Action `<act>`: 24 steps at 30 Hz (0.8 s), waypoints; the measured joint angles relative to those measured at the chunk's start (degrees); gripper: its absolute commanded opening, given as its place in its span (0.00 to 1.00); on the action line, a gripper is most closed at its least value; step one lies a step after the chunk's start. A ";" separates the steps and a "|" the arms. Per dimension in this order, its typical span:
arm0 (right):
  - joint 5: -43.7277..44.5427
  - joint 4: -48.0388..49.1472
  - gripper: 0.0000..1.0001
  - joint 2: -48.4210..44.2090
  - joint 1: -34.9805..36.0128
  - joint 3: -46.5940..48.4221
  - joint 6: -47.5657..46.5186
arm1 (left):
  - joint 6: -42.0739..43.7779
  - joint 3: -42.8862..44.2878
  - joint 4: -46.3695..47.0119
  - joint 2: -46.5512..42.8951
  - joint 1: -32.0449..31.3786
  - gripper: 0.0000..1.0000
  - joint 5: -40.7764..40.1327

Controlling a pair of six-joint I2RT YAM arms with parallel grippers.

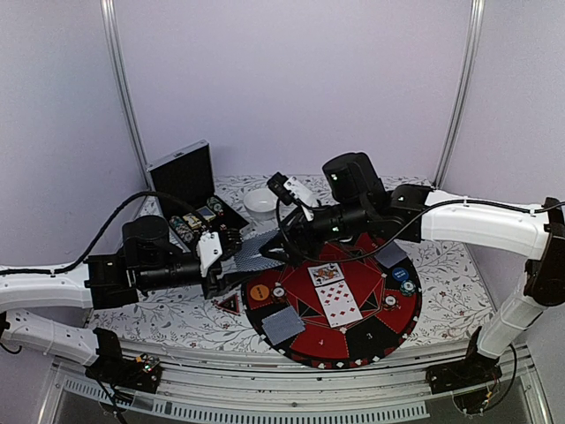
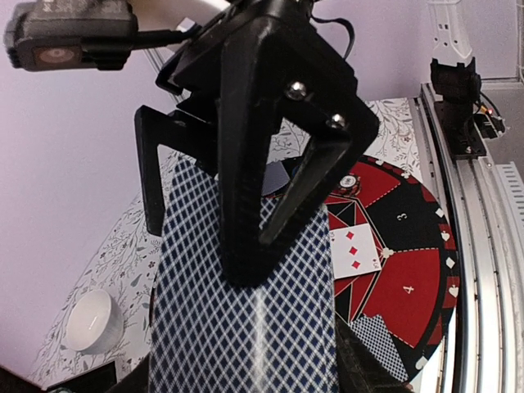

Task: Distribute texas hold em gaming equipment
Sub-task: Pick up the poker card from the face-down deck piles.

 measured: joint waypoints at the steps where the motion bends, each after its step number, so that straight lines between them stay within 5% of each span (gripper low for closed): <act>1: 0.04 -0.31 0.83 -0.22 -0.04 0.02 -0.13 | 0.00 -0.07 0.04 0.00 0.00 0.52 0.00; 11: -1.75 -4.15 0.42 -1.20 -0.31 1.73 -0.96 | 0.00 -0.11 0.09 0.00 -0.02 0.52 -0.59; 24: -4.26 -10.32 0.03 -2.32 -0.90 4.63 -1.18 | -0.02 -0.13 0.39 0.00 -0.02 0.52 -1.09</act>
